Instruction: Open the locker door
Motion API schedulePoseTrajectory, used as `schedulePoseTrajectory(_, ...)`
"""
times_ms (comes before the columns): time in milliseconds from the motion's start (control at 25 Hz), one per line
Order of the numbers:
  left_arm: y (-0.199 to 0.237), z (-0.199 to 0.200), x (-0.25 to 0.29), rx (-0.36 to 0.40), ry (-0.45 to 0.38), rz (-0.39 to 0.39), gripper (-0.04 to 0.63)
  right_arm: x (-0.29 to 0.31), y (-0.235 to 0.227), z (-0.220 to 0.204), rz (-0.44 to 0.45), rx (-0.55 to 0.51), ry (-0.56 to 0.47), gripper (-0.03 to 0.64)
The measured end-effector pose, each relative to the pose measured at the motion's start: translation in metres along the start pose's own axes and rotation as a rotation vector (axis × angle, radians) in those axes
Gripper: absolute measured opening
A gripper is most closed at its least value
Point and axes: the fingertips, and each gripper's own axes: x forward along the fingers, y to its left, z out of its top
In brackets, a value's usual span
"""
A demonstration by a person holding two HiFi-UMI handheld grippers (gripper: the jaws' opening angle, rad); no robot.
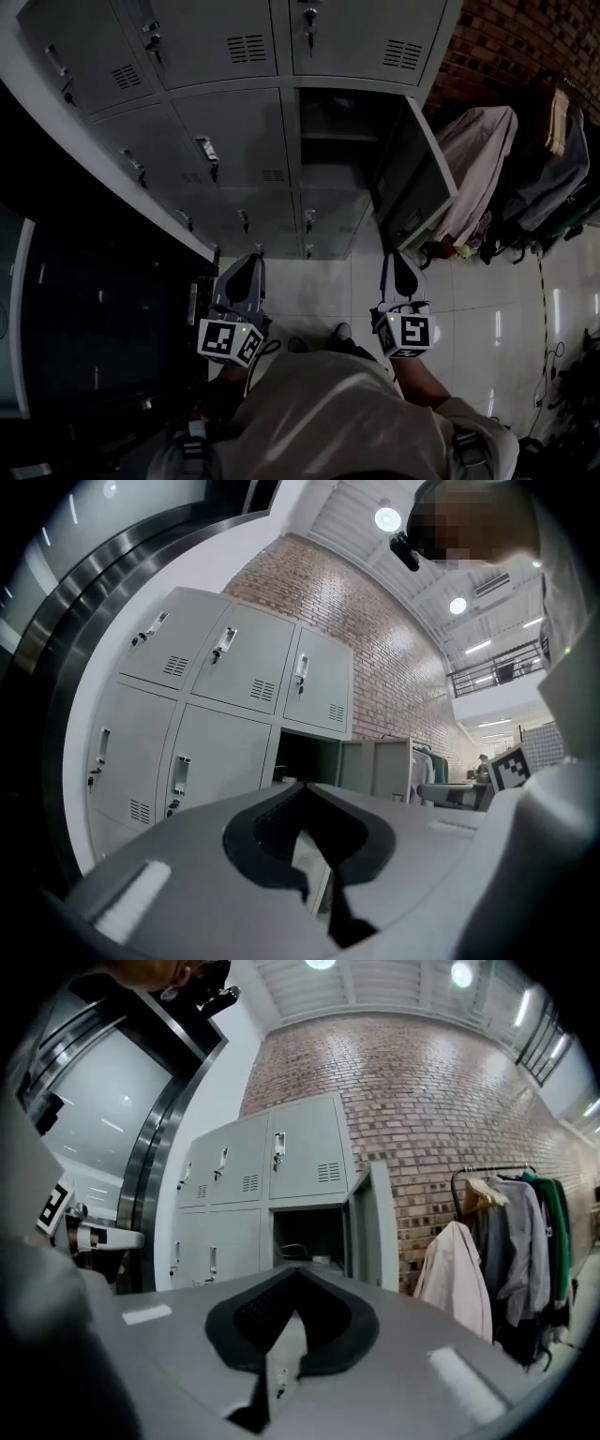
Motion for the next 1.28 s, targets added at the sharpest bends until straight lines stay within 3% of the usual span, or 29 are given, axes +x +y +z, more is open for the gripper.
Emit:
schedulePoseTrajectory(240, 0.005, 0.001, -0.023, -0.008, 0.019, -0.017, 0.005, -0.013, 0.021, -0.007, 0.016, 0.031, 0.04, 0.002)
schedulePoseTrajectory(640, 0.019, 0.011, -0.057, 0.018, 0.062, -0.044, 0.0, -0.037, 0.065, 0.016, 0.0, 0.039, 0.012, 0.002)
schedulePoseTrajectory(1040, 0.014, 0.023, -0.086, 0.0, 0.055, -0.037, 0.0, -0.047, 0.093, 0.02, 0.066, 0.072, 0.034, 0.002)
schedulePoseTrajectory(1160, 0.014, 0.021, -0.085, 0.01, 0.032, -0.021, 0.0, -0.044, 0.094, 0.016, 0.096, 0.068, 0.081, 0.002)
schedulePoseTrajectory(1280, -0.001, 0.013, -0.081, 0.027, 0.013, -0.025, 0.0, -0.05, 0.083, 0.024, 0.107, 0.088, 0.003, 0.002)
